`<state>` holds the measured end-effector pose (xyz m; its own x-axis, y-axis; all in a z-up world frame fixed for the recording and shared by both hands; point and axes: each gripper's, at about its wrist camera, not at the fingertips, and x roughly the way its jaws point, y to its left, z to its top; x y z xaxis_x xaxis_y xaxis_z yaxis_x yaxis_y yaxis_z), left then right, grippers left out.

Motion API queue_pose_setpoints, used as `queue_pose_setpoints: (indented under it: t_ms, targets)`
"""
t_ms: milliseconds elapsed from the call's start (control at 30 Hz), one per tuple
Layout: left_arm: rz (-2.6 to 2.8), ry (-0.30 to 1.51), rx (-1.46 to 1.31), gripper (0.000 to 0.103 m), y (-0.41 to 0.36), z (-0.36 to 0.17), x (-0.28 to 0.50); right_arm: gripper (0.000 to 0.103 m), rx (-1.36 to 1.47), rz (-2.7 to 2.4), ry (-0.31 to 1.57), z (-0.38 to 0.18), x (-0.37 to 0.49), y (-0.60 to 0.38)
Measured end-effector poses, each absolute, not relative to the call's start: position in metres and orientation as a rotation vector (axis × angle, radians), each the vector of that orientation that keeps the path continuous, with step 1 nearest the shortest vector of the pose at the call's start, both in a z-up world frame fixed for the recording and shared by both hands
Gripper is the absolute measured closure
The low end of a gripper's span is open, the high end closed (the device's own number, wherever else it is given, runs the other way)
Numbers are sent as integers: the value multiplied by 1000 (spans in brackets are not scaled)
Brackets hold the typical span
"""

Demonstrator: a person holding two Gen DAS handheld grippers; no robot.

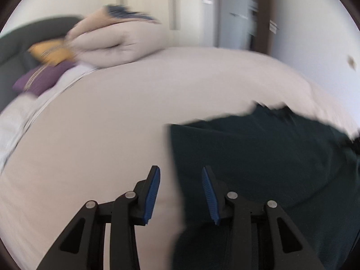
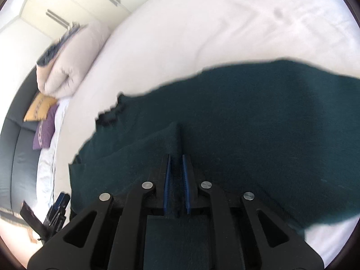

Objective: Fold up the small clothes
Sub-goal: 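Release the sleeve with the left tool and withdraw it from the sweater, then grasp the other sleeve with the right tool and lift it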

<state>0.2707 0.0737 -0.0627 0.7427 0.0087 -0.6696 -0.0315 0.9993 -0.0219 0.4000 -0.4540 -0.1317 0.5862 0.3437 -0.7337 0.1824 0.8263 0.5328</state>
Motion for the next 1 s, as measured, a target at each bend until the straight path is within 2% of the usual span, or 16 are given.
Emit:
queue_pose_setpoints:
  t_ms: [100, 233, 367, 400, 467, 633, 667, 700, 733, 767, 1000]
  targets:
    - [47, 729, -80, 64, 94, -52, 272, 93, 601, 196, 923, -115, 377, -437]
    - [11, 723, 37, 64, 64, -49, 278, 93, 553, 309, 952, -108, 372, -390]
    - [12, 928, 182, 62, 37, -102, 299, 93, 554, 296, 1099, -144, 361, -377]
    - [8, 898, 176, 59, 40, -106, 296, 93, 593, 299, 1108, -153, 358, -384]
    - [35, 889, 156, 50, 46, -102, 294, 93, 717, 314, 1072, -155, 341, -407]
    - [13, 834, 113, 50, 52, -77, 279, 92, 728, 210, 902, -119, 288, -461]
    - [-6, 804, 92, 47, 51, -70, 271, 82, 729, 179, 864, -108, 274, -471]
    - [-28, 779, 64, 36, 49, -63, 262, 52, 732, 147, 841, -104, 262, -483]
    - [-56, 761, 32, 29, 47, -58, 255, 36, 750, 98, 812, -98, 248, -495]
    - [-89, 746, -1, 20, 42, -53, 248, 14, 794, 43, 758, -92, 228, -512]
    - [-256, 787, -133, 19, -2, -49, 214, 11, 1090, -130, 641, -91, 146, -597]
